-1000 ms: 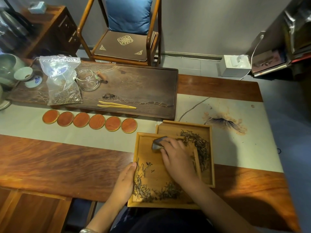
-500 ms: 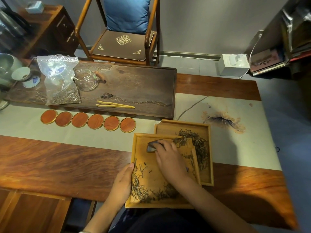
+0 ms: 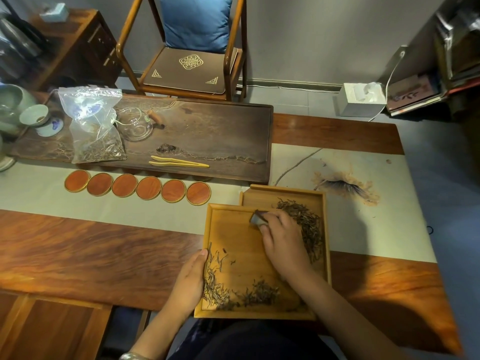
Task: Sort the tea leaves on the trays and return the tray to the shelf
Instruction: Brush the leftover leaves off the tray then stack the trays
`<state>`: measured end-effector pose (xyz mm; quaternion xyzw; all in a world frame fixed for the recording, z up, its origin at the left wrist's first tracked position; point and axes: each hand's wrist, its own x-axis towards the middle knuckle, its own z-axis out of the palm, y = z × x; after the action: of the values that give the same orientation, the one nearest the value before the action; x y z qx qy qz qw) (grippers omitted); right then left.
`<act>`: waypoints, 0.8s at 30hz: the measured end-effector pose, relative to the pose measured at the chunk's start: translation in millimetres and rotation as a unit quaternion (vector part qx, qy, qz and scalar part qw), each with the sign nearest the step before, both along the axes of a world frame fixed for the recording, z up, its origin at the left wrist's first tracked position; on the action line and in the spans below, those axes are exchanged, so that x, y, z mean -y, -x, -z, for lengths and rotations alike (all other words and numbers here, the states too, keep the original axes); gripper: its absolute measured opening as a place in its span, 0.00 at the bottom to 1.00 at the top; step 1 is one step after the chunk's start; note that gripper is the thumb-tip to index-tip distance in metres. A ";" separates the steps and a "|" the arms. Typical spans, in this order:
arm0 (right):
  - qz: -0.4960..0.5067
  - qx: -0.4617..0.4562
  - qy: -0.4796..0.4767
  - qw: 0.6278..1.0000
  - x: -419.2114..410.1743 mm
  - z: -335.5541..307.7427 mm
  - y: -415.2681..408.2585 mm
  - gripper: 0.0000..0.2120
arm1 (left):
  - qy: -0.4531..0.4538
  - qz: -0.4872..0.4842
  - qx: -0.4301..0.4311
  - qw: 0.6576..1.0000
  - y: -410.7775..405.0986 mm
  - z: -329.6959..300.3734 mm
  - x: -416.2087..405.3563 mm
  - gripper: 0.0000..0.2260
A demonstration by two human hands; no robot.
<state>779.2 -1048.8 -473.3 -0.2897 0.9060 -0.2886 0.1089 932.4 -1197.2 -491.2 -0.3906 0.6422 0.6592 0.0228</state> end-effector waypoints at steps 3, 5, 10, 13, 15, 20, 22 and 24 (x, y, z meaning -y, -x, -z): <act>-0.102 -0.006 0.006 0.995 14.7 -10.6 -15.9 0.15 | -0.011 0.000 -0.001 1.000 0.8 0.5 0.9 0.17; -0.170 -0.008 0.009 0.985 25.2 -13.7 -23.5 0.15 | -0.011 -0.001 -0.002 1.000 2.1 0.0 1.6 0.17; -0.263 0.004 0.002 0.965 37.8 -15.0 -30.4 0.17 | 0.022 0.016 -0.037 0.999 6.0 -7.1 -2.0 0.18; -0.296 0.016 0.006 0.955 34.4 -16.4 -32.3 0.17 | 0.034 0.012 -0.036 0.999 3.1 -7.3 -2.1 0.20; -0.319 0.023 0.008 0.947 28.2 -19.1 -34.1 0.16 | 0.030 -0.005 -0.020 0.999 2.4 -5.7 -0.2 0.19; -0.375 0.030 0.005 0.927 10.4 -27.8 -40.5 0.15 | -0.003 -0.027 0.008 1.000 2.6 -2.6 3.7 0.15; -0.386 0.028 -0.002 0.922 4.7 -30.9 -40.2 0.15 | -0.006 -0.026 0.013 1.000 1.7 -1.1 4.8 0.15; -0.383 0.018 0.001 0.924 1.4 -34.7 -38.3 0.15 | -0.001 -0.027 0.020 0.999 1.7 0.1 5.7 0.14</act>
<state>817.5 -1050.2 -438.6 -0.6097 0.7237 -0.2304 0.2269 930.6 -1203.0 -491.4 -0.4206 0.6302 0.6524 0.0186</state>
